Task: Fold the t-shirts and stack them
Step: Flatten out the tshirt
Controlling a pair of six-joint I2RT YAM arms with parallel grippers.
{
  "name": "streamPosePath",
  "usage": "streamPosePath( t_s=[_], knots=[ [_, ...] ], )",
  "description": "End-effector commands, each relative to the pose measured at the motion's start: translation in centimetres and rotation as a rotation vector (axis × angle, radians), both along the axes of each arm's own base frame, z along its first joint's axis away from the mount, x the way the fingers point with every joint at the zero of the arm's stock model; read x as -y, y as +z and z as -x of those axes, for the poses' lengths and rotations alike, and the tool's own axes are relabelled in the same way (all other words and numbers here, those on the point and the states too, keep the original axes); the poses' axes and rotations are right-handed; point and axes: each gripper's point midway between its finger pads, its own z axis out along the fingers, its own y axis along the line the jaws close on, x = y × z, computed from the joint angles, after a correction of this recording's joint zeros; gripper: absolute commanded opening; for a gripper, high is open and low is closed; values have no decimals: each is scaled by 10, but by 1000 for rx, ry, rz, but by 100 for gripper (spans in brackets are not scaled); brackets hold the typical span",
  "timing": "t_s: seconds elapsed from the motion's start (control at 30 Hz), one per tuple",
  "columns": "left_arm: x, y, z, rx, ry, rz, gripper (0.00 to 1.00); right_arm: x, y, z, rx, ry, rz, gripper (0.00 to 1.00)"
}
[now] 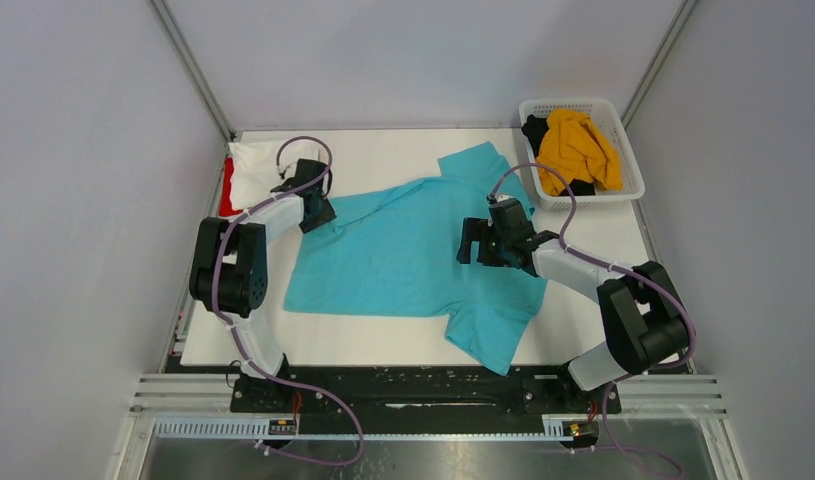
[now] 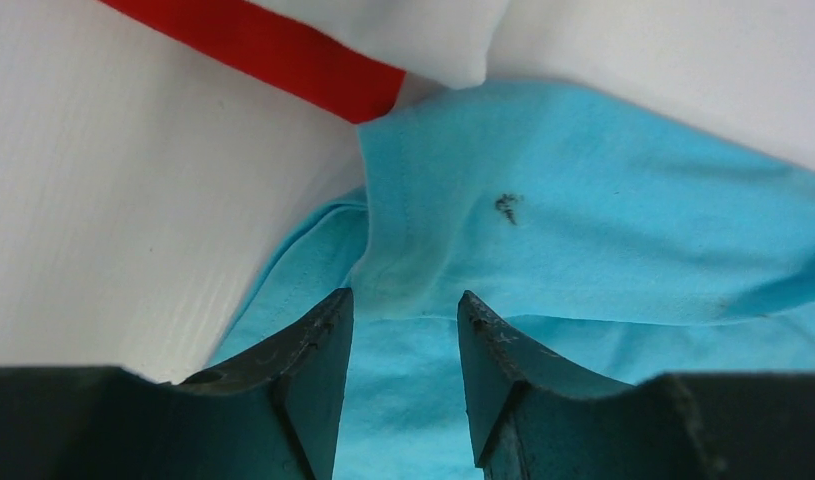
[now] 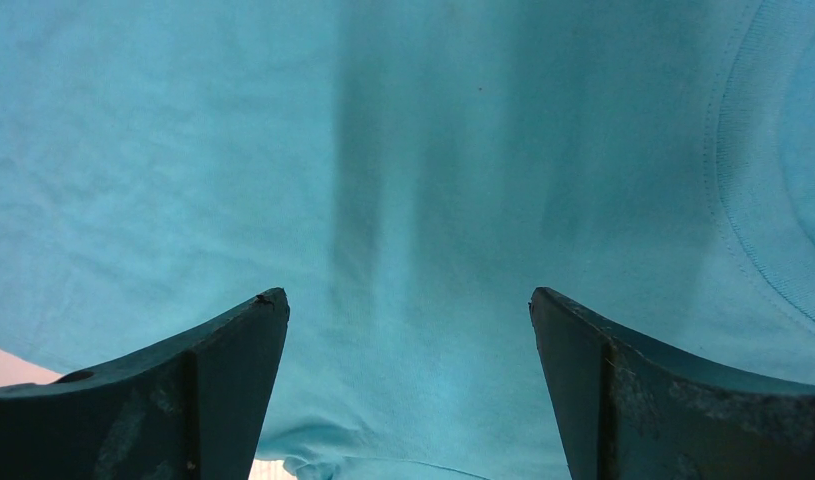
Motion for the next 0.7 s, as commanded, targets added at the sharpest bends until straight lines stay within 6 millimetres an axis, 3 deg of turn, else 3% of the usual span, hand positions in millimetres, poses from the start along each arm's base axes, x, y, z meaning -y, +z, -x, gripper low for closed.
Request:
streamPosePath(
  t_s=[0.0, 0.17, 0.33, 0.53, 0.67],
  knots=[
    [-9, -1, -1, -15, 35, -42, 43, 6, 1, -2, 11, -15, 20, 99],
    [-16, 0, 4, -31, 44, -78, 44, 8, 0, -1, 9, -13, 26, 99],
    [-11, -2, -2, -30, 30, -62, 38, 8, -1, -1, 6, -12, 30, 100],
    [2, 3, -13, -1, 2, 1, 0, 12, -4, -1, -2, -20, 44, 99],
    [15, 24, -28, 69, -34, 63, 0, 14, -8, 0, -21, -25, 54, 100]
  ],
)
